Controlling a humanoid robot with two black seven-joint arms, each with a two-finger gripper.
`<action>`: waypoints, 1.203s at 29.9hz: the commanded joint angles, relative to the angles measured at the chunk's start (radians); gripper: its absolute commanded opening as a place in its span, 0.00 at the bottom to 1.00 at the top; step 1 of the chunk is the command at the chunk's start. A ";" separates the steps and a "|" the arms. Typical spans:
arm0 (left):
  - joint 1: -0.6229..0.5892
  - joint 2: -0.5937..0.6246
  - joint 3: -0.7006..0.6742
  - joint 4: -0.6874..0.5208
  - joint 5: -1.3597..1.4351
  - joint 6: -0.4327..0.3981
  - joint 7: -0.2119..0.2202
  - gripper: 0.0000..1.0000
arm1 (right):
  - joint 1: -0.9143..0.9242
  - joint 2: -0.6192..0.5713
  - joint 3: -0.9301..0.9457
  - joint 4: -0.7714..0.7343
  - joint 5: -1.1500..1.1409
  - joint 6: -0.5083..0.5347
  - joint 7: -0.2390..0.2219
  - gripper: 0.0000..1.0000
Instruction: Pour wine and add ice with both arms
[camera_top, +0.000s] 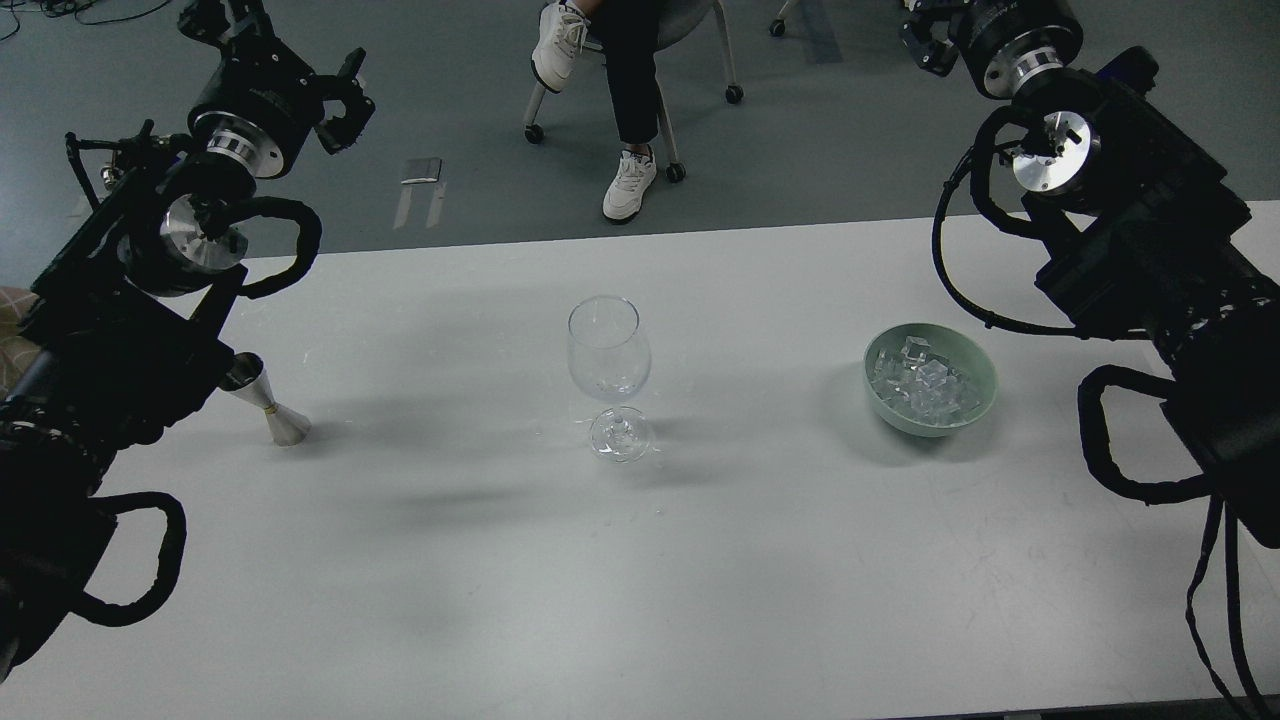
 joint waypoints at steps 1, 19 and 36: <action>0.001 0.004 0.004 -0.002 0.003 -0.015 0.000 0.98 | -0.001 0.001 -0.001 0.000 0.000 0.005 0.000 1.00; -0.011 0.014 0.002 0.001 -0.003 -0.017 -0.001 0.98 | -0.003 -0.010 -0.005 0.000 -0.003 0.000 0.000 1.00; -0.011 0.006 -0.017 0.014 -0.017 0.035 0.006 0.98 | 0.000 -0.013 -0.002 0.009 -0.003 0.008 0.000 1.00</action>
